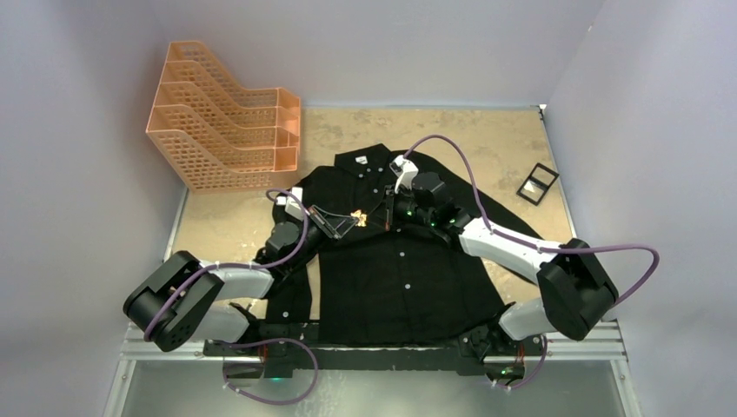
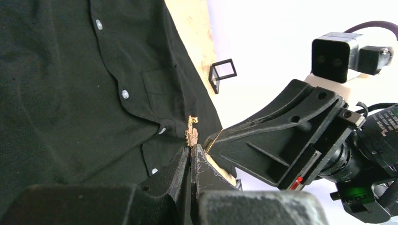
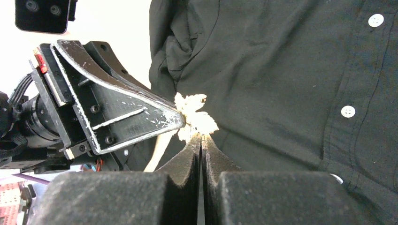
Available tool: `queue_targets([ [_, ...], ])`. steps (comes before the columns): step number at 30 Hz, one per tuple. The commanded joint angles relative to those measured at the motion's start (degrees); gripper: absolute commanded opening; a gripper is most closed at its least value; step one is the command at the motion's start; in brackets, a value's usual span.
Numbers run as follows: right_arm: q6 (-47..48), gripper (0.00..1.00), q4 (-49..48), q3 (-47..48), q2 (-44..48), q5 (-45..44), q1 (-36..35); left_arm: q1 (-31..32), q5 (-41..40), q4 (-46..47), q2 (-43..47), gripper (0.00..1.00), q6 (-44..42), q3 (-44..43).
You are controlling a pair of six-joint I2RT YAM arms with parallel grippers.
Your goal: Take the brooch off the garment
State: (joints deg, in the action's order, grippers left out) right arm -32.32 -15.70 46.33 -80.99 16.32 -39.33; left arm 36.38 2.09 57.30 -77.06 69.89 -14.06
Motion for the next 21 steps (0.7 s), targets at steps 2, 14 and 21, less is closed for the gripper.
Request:
queue_targets([
  [2, -0.82, 0.01, -0.03, 2.27, 0.04, -1.84, -0.88, -0.29, 1.61, 6.35, 0.47, 0.00, 1.00, 0.96],
  [14, -0.36, 0.00, 2.42, 4.96, 0.56, -4.10, -1.50, -0.27, 2.63, 8.97, 1.21, 0.00, 1.08, 2.26],
  [21, 0.74, 0.00, 6.21, 5.16, 3.79, -5.89, -1.54, -0.30, 1.91, 9.10, 1.47, 0.00, 1.32, 2.78],
])
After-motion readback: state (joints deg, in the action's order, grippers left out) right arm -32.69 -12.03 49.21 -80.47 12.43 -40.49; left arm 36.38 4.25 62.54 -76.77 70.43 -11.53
